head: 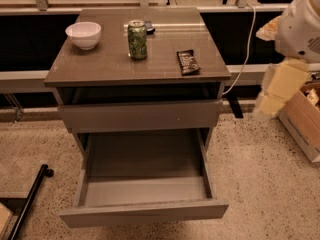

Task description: Place rxbar chocolate into middle drawer

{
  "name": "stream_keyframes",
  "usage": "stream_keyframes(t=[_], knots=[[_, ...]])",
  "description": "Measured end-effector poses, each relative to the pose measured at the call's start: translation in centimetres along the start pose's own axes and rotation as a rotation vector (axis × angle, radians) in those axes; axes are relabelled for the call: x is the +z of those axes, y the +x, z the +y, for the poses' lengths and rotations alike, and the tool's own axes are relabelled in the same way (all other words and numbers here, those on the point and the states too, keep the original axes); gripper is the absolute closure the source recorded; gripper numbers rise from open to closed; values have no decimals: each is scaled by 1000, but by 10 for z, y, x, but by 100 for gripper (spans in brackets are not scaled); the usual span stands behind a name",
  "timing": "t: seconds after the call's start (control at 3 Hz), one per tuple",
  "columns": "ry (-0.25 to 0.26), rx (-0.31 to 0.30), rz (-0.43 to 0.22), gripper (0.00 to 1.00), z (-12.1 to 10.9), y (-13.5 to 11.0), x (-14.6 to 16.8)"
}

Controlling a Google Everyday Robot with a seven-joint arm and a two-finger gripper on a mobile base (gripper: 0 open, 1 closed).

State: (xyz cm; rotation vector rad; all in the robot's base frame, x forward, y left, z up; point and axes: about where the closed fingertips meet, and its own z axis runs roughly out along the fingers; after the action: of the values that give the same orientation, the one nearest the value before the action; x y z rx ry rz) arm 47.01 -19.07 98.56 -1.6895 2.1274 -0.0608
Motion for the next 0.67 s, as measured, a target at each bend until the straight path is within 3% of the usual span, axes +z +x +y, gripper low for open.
stream_keyframes(t=[0.33,0.67], knots=[[15,-23,-66,0,-29,-27,15],[-2,-13,-131,0,-67,-53,45]])
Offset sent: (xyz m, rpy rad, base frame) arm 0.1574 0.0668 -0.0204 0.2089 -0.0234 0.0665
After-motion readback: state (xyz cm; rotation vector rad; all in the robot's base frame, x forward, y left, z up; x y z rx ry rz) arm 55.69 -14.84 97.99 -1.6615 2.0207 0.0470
